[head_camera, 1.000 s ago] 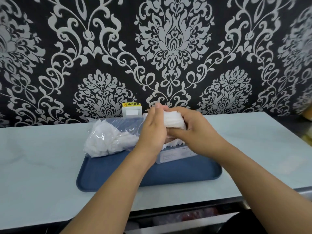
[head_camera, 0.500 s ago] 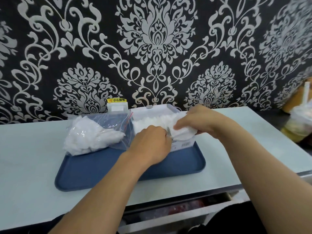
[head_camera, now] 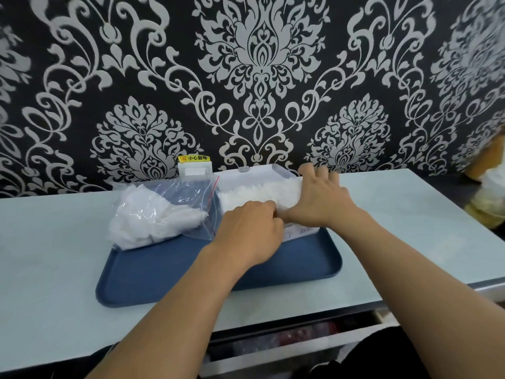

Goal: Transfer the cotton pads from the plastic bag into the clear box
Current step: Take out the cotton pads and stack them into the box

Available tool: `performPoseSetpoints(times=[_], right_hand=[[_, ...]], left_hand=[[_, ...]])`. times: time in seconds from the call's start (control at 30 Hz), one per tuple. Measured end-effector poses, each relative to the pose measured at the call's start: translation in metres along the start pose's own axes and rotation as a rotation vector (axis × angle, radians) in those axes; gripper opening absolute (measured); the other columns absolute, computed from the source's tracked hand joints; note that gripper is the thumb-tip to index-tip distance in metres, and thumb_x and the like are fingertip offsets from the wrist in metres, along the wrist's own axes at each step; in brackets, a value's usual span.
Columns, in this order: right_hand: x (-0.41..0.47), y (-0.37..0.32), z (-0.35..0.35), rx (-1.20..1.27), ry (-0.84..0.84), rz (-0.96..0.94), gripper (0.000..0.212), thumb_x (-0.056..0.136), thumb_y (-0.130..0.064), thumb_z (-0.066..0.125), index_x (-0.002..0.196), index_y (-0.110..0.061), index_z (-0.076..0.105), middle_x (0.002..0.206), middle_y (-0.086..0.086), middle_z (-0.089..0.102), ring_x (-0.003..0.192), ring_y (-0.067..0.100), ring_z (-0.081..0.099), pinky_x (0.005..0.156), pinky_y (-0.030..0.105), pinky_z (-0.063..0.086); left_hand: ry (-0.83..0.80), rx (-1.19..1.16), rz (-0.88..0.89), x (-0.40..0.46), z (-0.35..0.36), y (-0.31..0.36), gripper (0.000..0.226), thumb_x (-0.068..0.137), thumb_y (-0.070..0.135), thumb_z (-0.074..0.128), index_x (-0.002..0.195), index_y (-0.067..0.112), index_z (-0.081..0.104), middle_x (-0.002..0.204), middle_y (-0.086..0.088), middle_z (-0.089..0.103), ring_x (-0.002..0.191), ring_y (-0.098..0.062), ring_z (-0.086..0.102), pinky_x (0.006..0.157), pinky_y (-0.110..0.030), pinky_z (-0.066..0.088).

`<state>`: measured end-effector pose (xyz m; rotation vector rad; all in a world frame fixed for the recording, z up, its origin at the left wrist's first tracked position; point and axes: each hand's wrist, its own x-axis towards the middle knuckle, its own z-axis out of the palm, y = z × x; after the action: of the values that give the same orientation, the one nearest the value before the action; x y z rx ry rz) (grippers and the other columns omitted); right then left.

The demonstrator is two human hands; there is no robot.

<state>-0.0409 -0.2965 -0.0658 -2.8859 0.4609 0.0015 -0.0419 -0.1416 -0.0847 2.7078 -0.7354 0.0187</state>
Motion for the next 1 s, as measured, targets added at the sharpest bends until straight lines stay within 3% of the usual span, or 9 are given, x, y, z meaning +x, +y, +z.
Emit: performPoseSetpoints(times=[0.1, 0.23, 0.4, 0.5, 0.57, 0.67, 0.73, 0.87, 1.0], right_hand=[[0.004, 0.005, 0.008, 0.389, -0.117, -0.007, 0.101, 0.077, -0.039, 0.075, 0.156, -0.019, 0.013, 0.155, 0.011, 0.026, 0.145, 0.034, 0.021, 0.116, 0.046, 0.027], [0.014, 0.007, 0.012, 0.324, -0.122, 0.161, 0.096, 0.079, -0.020, 0.068, 0.156, -0.017, 0.011, 0.150, 0.020, 0.033, 0.137, 0.041, 0.036, 0.114, 0.047, 0.035], [0.006, 0.004, 0.012, 0.315, -0.113, 0.065, 0.114, 0.072, -0.044, 0.070, 0.158, -0.024, -0.003, 0.163, 0.013, 0.013, 0.151, 0.037, 0.006, 0.120, 0.052, 0.021], [-0.014, 0.004, -0.001, 0.274, 0.116, -0.416, 0.094, 0.083, -0.061, 0.051, 0.160, -0.028, 0.008, 0.169, -0.004, 0.000, 0.154, 0.015, -0.015, 0.125, 0.048, 0.002], [-0.027, 0.000, -0.004, 0.237, 0.036, -0.650, 0.075, 0.096, -0.065, 0.031, 0.160, -0.033, 0.010, 0.169, -0.012, -0.001, 0.151, 0.002, -0.019, 0.124, 0.035, -0.009], [-0.035, 0.001, 0.004, 0.156, -0.213, -0.606, 0.081, 0.092, -0.077, 0.010, 0.160, -0.034, 0.005, 0.166, -0.018, -0.001, 0.148, -0.007, -0.015, 0.124, 0.030, -0.009], [-0.035, -0.004, 0.002, 0.427, -0.193, -0.502, 0.073, 0.095, -0.074, 0.020, 0.158, -0.036, 0.020, 0.162, -0.024, 0.012, 0.149, -0.008, 0.003, 0.124, 0.026, 0.004], [-0.030, -0.031, -0.011, 0.637, 0.346, -0.526, 0.025, 0.093, -0.013, 0.057, 0.109, -0.018, 0.076, 0.110, -0.007, 0.074, 0.103, 0.009, 0.067, 0.097, 0.035, 0.052], [-0.017, -0.082, 0.000, 0.244, 0.142, -0.584, 0.036, 0.085, 0.004, 0.051, 0.101, -0.013, 0.079, 0.102, 0.005, 0.076, 0.093, 0.025, 0.069, 0.088, 0.033, 0.055]], left_hand=[[-0.003, 0.003, 0.008, 0.002, 0.001, -0.002, 0.029, 0.100, 0.029, 0.035, 0.111, 0.021, 0.061, 0.116, -0.005, 0.066, 0.096, -0.029, 0.058, 0.074, -0.037, 0.039], [-0.006, 0.012, 0.035, 0.001, 0.002, -0.002, 0.034, 0.102, 0.029, 0.034, 0.117, 0.023, 0.063, 0.120, -0.003, 0.067, 0.103, -0.028, 0.060, 0.078, -0.037, 0.043], [0.000, -0.022, 0.028, 0.001, 0.001, -0.005, 0.032, 0.101, 0.027, 0.034, 0.115, 0.022, 0.063, 0.117, -0.004, 0.066, 0.098, -0.027, 0.059, 0.074, -0.036, 0.039], [-0.018, -0.054, 0.005, 0.000, -0.004, -0.006, 0.027, 0.102, 0.027, 0.035, 0.109, 0.022, 0.061, 0.111, -0.004, 0.067, 0.087, -0.026, 0.055, 0.071, -0.035, 0.037], [-0.038, -0.054, -0.013, -0.001, -0.006, -0.006, 0.023, 0.101, 0.027, 0.037, 0.100, 0.026, 0.060, 0.101, 0.000, 0.066, 0.080, -0.023, 0.054, 0.066, -0.035, 0.037], [-0.049, -0.063, 0.023, -0.005, -0.009, -0.007, 0.017, 0.098, 0.028, 0.043, 0.095, 0.027, 0.059, 0.093, 0.003, 0.064, 0.078, -0.022, 0.056, 0.058, -0.032, 0.037], [-0.036, -0.146, 0.049, -0.008, -0.013, -0.013, 0.023, 0.097, 0.023, 0.044, 0.099, 0.022, 0.066, 0.101, -0.002, 0.068, 0.088, -0.026, 0.062, 0.069, -0.036, 0.048], [0.430, -0.312, 0.193, -0.025, -0.050, -0.029, 0.023, 0.084, 0.016, 0.052, 0.088, 0.017, 0.075, 0.087, 0.002, 0.075, 0.081, -0.020, 0.068, 0.074, -0.038, 0.056], [1.034, -0.364, -0.128, -0.048, -0.090, -0.101, 0.034, 0.083, 0.022, 0.064, 0.114, 0.012, 0.067, 0.111, -0.001, 0.068, 0.104, -0.016, 0.062, 0.093, -0.035, 0.052]])
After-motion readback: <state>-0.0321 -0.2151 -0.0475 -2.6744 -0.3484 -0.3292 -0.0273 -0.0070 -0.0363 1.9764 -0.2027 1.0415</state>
